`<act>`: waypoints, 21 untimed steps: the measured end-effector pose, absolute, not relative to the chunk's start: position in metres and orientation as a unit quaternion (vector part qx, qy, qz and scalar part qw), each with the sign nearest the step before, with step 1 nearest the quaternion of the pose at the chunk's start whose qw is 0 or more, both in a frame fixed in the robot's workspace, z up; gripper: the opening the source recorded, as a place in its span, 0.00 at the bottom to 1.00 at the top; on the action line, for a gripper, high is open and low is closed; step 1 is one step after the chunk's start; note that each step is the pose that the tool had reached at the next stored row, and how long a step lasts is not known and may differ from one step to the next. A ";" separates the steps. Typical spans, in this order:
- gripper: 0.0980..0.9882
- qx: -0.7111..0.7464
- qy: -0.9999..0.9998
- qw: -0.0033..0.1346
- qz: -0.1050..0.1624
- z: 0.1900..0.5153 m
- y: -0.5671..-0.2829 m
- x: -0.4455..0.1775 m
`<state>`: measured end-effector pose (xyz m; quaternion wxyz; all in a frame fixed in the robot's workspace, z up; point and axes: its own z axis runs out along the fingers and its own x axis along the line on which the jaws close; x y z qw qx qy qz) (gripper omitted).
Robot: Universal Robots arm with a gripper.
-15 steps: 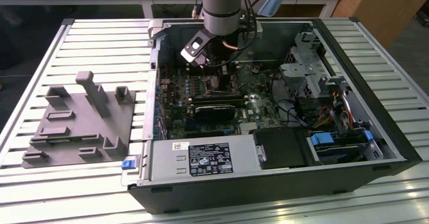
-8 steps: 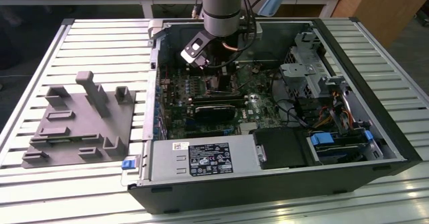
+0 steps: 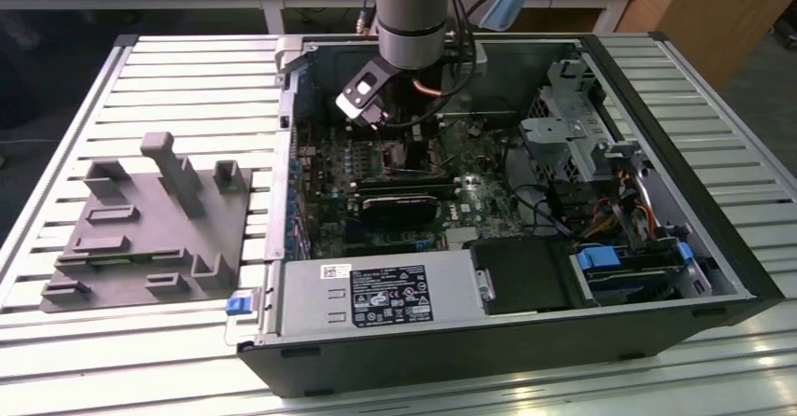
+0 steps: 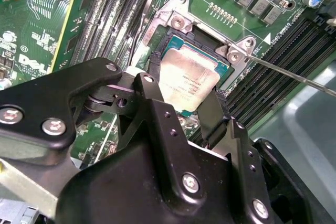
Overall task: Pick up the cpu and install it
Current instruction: 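Place the cpu into insertion slot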
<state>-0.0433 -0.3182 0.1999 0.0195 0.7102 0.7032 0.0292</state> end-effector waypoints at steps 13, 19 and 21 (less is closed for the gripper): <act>0.49 0.712 0.702 0.020 0.029 0.196 -0.318 -0.043; 0.49 0.712 0.701 0.020 0.029 0.195 -0.318 -0.043; 0.49 0.712 0.701 0.020 0.029 0.195 -0.318 -0.043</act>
